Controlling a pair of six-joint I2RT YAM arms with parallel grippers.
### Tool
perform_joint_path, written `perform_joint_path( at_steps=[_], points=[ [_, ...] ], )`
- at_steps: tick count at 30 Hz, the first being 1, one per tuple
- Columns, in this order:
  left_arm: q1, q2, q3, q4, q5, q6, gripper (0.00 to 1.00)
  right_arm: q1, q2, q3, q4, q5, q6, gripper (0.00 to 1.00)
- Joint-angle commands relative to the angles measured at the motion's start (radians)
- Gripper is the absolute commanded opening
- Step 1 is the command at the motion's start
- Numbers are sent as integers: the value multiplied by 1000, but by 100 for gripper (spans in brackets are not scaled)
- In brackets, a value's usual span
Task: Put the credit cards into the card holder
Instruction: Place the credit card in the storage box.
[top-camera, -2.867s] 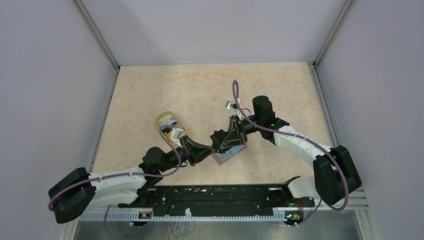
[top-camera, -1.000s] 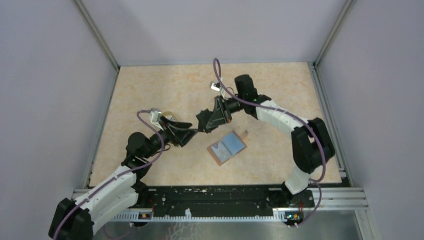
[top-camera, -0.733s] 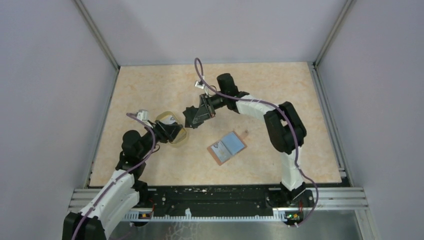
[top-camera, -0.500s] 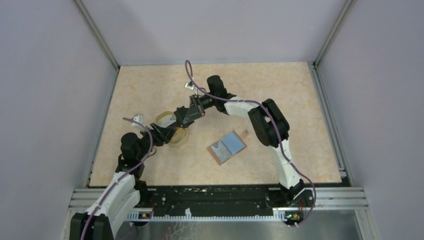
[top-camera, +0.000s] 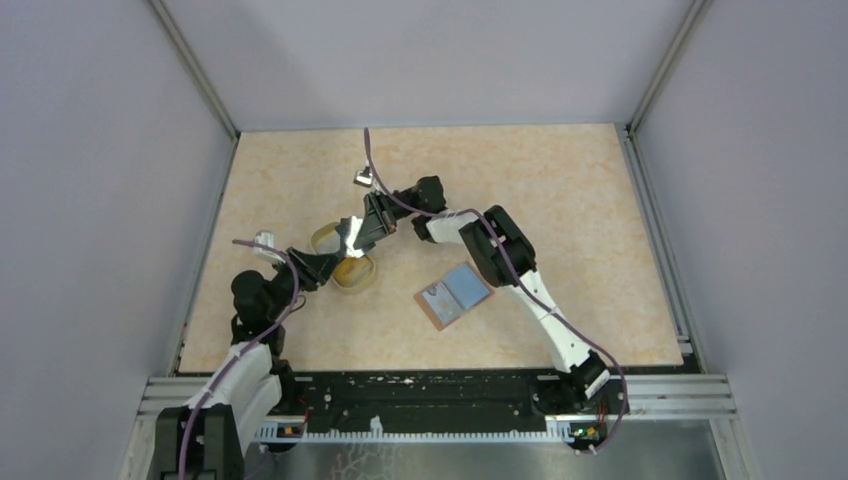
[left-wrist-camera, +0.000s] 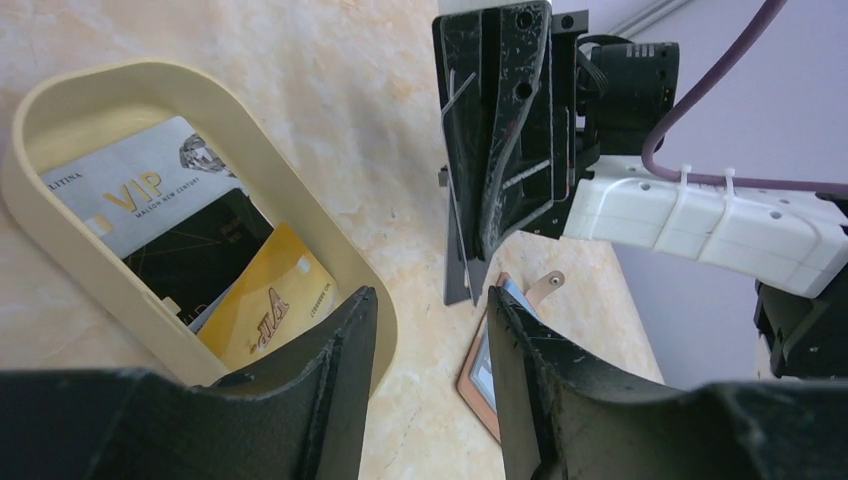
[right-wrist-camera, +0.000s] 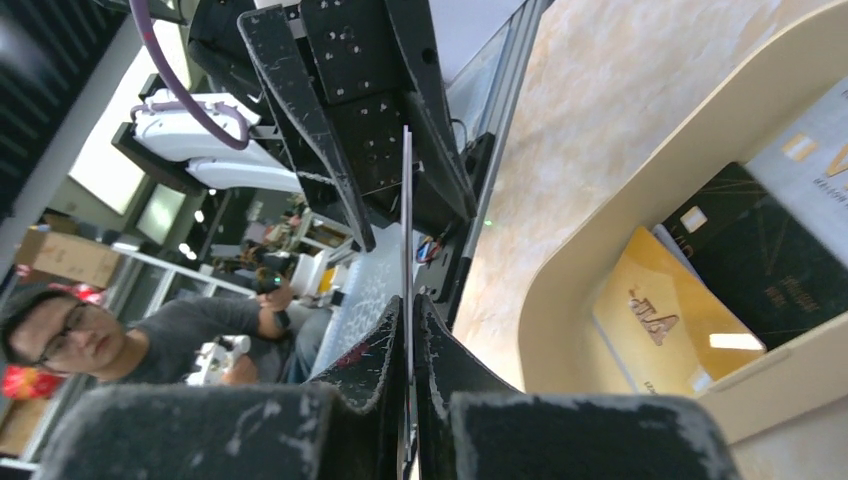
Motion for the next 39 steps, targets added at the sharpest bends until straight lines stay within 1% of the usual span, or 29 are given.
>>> perform_joint_path(
  at_steps=[1, 3, 4, 5, 6, 9, 10, 11, 13, 15, 17, 19, 24, 30, 33, 36, 39],
  points=[
    [26, 23, -14, 73, -9, -30, 51, 25, 0, 45, 68, 1, 49, 0],
    [37, 24, -15, 58, -25, -30, 53, 23, -19, 27, -48, 17, -51, 0],
    [41, 23, -15, 51, -32, -29, 54, 22, -39, 9, -125, 29, -122, 0],
    [44, 17, -12, 38, -37, -25, 55, 21, -64, -8, -240, 43, -224, 0],
    [46, 8, -5, 14, -50, -21, 57, 22, -96, -21, -376, 61, -356, 0],
    [46, -52, 5, -66, -102, 0, 61, 23, -186, 12, -966, 158, -857, 0],
    [46, -80, 4, -86, -118, 8, 63, 24, -197, 34, -1102, 179, -979, 0],
    [48, -102, 4, -102, -131, 16, 65, 26, -198, 44, -1129, 173, -997, 0],
    [49, -122, 10, -145, -155, 32, 66, 26, -188, 31, -1038, 150, -912, 0],
    [48, -99, 13, -151, -164, 37, 66, 26, -183, 20, -1024, 154, -901, 0],
    [53, -44, 12, -127, -147, 36, 64, 28, -186, 5, -1002, 157, -892, 0],
    [69, 19, 0, -64, -107, 16, 62, 28, -196, -9, -971, 154, -867, 0],
    [115, 190, -34, 187, 27, -63, 57, 31, -218, -13, -1038, 165, -904, 0],
    [140, 325, -58, 423, 131, -133, 53, 41, -215, -13, -1025, 149, -866, 0],
    [149, 366, -53, 467, 154, -143, 50, 45, -216, -14, -997, 136, -842, 0],
    [155, 395, -48, 492, 174, -150, 49, 46, -214, -29, -908, 122, -756, 0],
    [160, 413, -46, 499, 180, -151, 48, 49, -215, -34, -865, 113, -716, 0]
  ],
)
